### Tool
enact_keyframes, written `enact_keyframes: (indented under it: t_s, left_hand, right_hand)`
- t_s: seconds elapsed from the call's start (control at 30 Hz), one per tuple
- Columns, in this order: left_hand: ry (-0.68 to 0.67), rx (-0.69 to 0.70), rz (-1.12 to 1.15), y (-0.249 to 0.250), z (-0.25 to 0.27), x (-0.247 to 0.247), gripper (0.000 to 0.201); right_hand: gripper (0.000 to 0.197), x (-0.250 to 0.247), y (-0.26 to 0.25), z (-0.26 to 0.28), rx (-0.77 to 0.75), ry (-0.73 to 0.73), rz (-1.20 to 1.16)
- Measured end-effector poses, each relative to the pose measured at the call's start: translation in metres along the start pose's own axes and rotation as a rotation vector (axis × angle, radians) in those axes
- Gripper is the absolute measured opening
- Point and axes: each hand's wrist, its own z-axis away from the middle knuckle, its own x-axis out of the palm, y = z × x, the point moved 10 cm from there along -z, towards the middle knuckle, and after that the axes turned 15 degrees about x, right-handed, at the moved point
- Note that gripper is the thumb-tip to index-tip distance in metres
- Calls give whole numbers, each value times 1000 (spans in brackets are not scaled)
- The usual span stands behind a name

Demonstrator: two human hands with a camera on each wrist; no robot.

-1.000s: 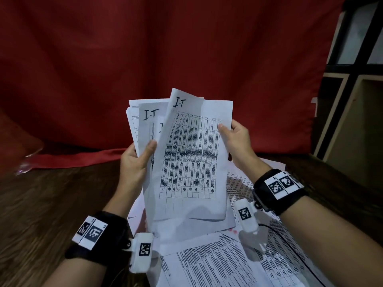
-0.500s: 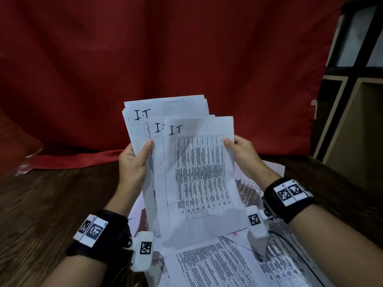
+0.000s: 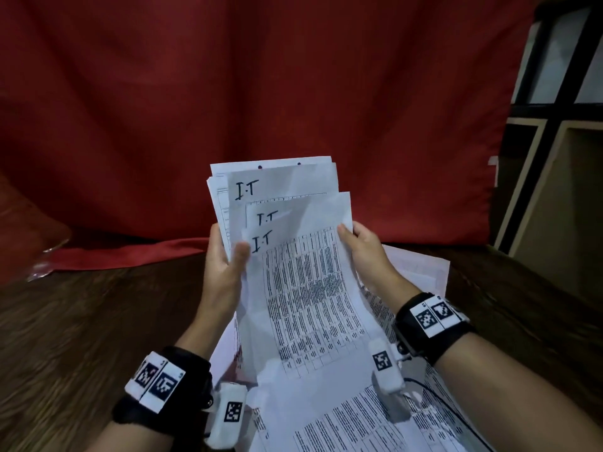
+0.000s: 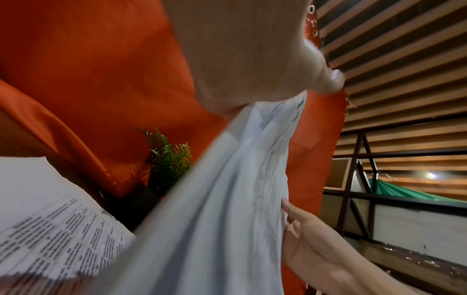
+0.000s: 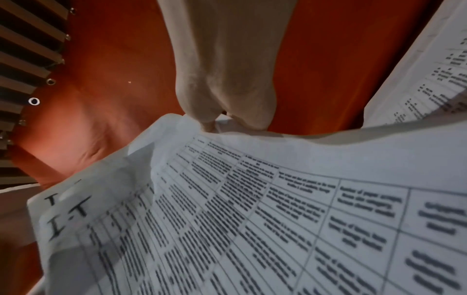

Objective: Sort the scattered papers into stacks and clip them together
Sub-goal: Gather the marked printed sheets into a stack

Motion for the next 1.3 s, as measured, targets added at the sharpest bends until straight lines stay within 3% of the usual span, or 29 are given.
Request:
enact_keyframes:
  t_s: [0.07,0.17,0.3,0.43,0.63,0.83,0.93,1.0,1.1,1.2,1.3]
  left_hand:
    - [-36,27,-104,3,2,3,59]
    - [36,95,-208,12,-9,1,44]
    - [148,161,-119,28,-36,-8,35]
    - [150,195,-160,36,-46,-12,30]
    - [80,50,-30,9,-42,-22,32]
    - [-45,-68,109,-1,-48,-10,33]
    - [-87,-185,155,-15,-38,-5,35]
    - [-14,-173,116,-14,-36,-9,30]
    - [102,-45,41,5,-41,-14,13]
    - [53,-25,-6,10,-41,-3,15]
    - [21,-108,9,1,-44,-3,17]
  right_hand:
    - [22,-3,-6,3,-49,76,-16]
    - [23,0,-30,11,-168,140,13]
    - [10,19,-85,38,-387,87,29]
    - [24,32,-103,49,-475,34,132]
    - [46,28,-62,35,-256,-32,87]
    - [16,24,-54,26,-149,-52,9]
    - [14,22,-55,26,-152,-42,-33]
    - [14,23,-58,29,-177,-48,-30]
    - [18,31,-68,38,-222,-97,-1]
    - [29,38,-68,40,-226,-115,29]
    - [24,36,-59,34,-184,-84,83]
